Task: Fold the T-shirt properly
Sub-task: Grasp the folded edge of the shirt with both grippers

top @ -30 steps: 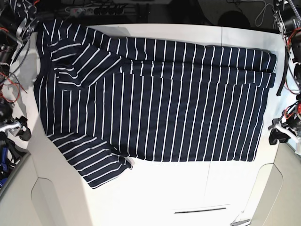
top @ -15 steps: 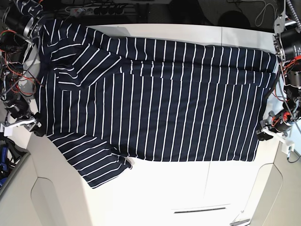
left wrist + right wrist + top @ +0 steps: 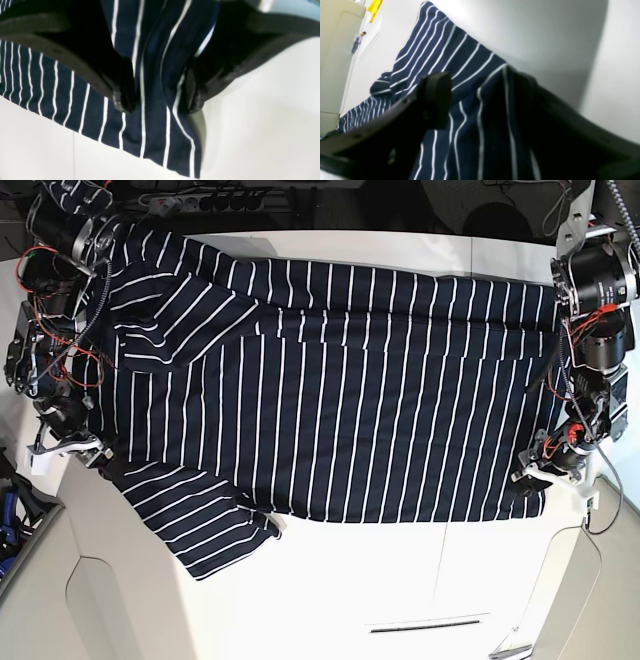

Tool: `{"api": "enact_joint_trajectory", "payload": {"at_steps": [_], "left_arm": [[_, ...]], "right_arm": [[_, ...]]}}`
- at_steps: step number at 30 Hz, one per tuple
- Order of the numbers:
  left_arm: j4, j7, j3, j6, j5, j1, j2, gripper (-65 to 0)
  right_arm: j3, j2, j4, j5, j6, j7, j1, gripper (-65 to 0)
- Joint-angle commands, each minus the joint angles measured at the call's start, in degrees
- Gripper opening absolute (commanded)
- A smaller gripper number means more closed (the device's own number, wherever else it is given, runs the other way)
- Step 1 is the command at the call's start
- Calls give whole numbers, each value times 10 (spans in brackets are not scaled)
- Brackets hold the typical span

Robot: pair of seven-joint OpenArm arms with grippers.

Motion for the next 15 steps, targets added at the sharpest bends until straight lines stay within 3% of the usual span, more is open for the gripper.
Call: {"api": "enact_joint_trajectory", "payload": {"at_steps": [1,3,5,10,15], "left_arm": [[4,7,0,7,2,-15,-5,-315],[4,7,0,13,4,-19,-5,-316],[4,11,0,13,5,-25,-5,-340],[4,18,0,13,5,-37,-5,-501],[4,22,0,12,14,-42,-7,-650]], "right_arm": [[-2,1,5,-6,0,-15,8,-271],[-7,0,5,-6,0,-21,7,-324],[-12,0,5,-6,0,-33,8,-432],[-13,0,5,-6,6,-65,8,-650],[-13,0,12,-4,6,-96,8,-650]]}}
